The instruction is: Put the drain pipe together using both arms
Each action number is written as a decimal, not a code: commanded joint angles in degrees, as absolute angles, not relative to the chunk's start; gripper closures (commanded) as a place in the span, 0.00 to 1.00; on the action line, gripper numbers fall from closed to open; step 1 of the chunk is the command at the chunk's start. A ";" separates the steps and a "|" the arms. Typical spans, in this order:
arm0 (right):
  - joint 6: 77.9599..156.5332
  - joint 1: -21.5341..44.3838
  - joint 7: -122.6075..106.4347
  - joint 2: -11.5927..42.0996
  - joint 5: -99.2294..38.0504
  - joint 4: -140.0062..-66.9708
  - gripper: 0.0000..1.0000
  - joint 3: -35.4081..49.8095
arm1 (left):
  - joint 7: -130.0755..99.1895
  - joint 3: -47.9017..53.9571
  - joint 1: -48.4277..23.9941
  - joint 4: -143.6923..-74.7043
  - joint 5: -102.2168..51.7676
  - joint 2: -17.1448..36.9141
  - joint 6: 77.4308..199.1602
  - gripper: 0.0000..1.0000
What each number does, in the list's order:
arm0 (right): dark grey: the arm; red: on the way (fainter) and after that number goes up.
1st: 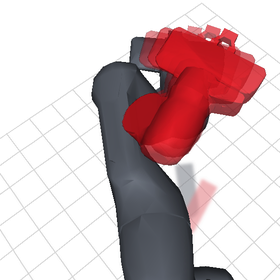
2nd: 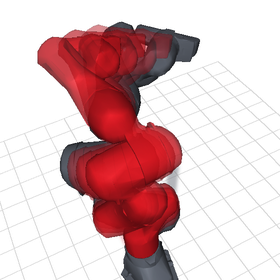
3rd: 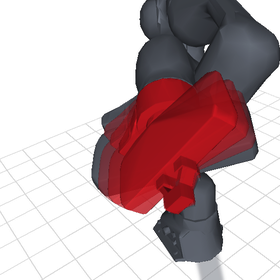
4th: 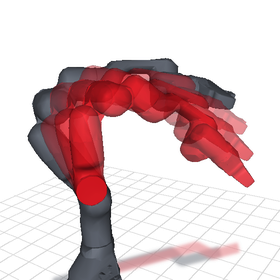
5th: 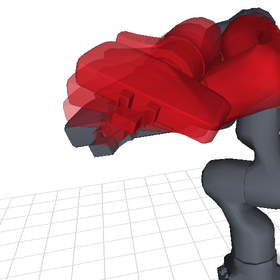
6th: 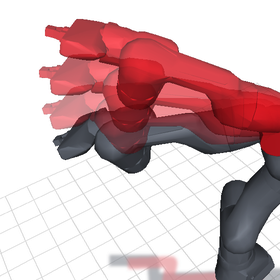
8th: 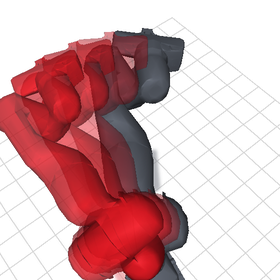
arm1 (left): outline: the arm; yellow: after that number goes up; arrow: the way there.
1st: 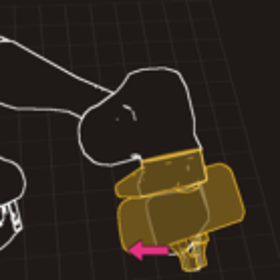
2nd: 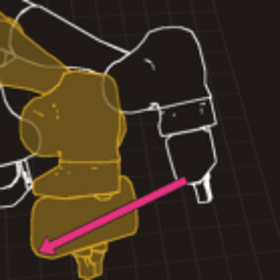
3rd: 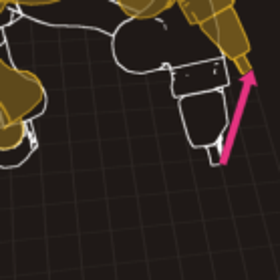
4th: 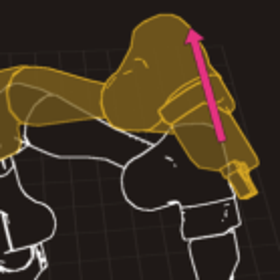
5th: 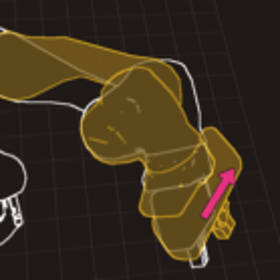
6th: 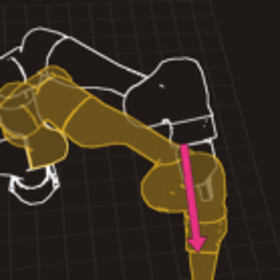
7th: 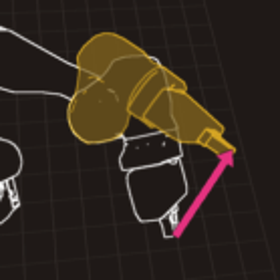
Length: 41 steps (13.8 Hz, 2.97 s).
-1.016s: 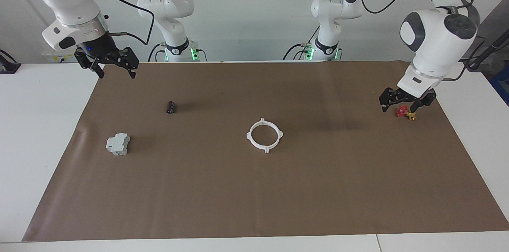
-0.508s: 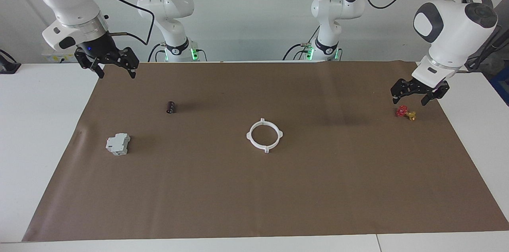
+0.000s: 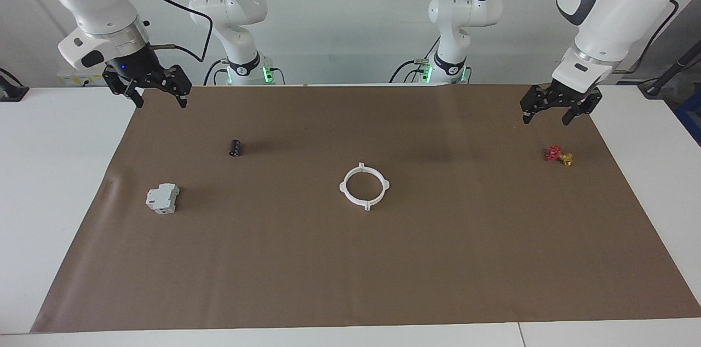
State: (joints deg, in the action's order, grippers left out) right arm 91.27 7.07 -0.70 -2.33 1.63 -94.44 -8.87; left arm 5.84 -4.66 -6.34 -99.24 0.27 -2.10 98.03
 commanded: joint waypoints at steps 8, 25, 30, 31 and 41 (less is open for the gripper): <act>90.53 6.42 -0.88 -2.64 2.46 -94.22 0.00 -8.44 | 5.36 -5.80 -5.89 -95.98 -0.09 -3.87 90.00 0.00; 90.53 6.50 -0.88 -2.64 2.46 -94.22 0.00 -8.44 | 5.36 -0.62 -4.14 -96.24 -0.09 -4.75 89.30 0.00; 90.53 6.42 -0.88 -2.64 2.46 -94.22 0.00 -8.44 | 5.45 -0.88 -4.13 -94.83 -0.09 -4.92 87.28 0.00; 90.53 6.42 -0.88 -2.64 2.46 -94.22 0.00 -8.44 | 5.45 -0.88 -3.96 -94.92 -0.09 -4.92 87.54 0.00; 90.44 6.42 -0.88 -2.64 2.46 -94.22 0.00 -8.44 | 5.19 -0.97 -3.78 -94.75 0.00 -5.27 87.98 0.00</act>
State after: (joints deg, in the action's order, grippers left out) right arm 91.27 7.07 -0.70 -2.33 1.63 -94.44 -8.87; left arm 5.50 -1.52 -4.76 -95.15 0.28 -4.85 88.92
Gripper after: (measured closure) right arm 0.000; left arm 0.000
